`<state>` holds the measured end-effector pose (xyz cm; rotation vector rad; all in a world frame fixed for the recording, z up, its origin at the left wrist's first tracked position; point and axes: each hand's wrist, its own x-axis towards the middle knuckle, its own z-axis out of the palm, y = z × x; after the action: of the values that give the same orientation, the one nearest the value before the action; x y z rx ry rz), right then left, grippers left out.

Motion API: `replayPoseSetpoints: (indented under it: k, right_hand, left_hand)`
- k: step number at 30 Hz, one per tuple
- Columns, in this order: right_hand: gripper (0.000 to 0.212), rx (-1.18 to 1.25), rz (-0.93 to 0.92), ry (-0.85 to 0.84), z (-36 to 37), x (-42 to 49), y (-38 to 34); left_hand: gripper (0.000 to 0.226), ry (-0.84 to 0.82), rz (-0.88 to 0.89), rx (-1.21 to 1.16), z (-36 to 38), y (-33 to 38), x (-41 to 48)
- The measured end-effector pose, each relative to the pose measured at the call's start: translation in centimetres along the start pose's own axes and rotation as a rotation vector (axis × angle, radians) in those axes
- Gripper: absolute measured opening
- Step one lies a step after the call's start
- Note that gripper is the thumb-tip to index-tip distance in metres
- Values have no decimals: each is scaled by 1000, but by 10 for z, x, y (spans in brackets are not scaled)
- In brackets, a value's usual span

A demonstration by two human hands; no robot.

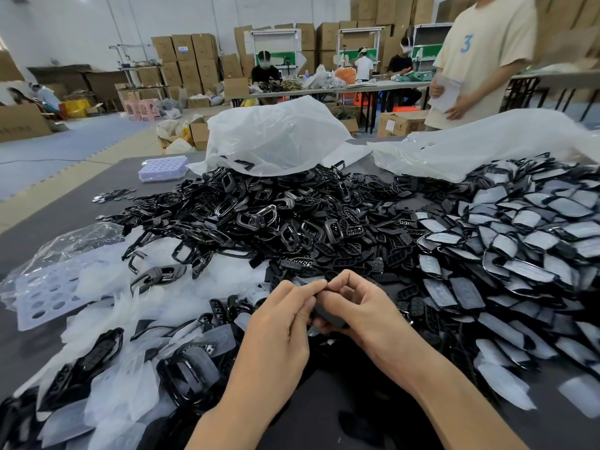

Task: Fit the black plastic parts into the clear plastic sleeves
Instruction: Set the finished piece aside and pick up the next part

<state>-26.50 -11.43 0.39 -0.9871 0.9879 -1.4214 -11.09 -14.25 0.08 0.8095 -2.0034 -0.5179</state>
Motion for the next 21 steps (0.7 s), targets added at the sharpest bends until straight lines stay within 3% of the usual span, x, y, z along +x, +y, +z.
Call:
replayPoseSetpoints:
  k: [10, 16, 21]
  right_hand:
    - [27, 27, -75, 221, -4, 2, -5]
    - [34, 78, -63, 300, -7, 1, -5]
    - [36, 90, -75, 273, -5, 0, -8]
  left_hand:
    - [34, -136, 161, 295, -4, 10, -3]
    - [38, -278, 199, 241, 4, 17, -8]
    - [37, -181, 210, 180, 3, 17, -8]
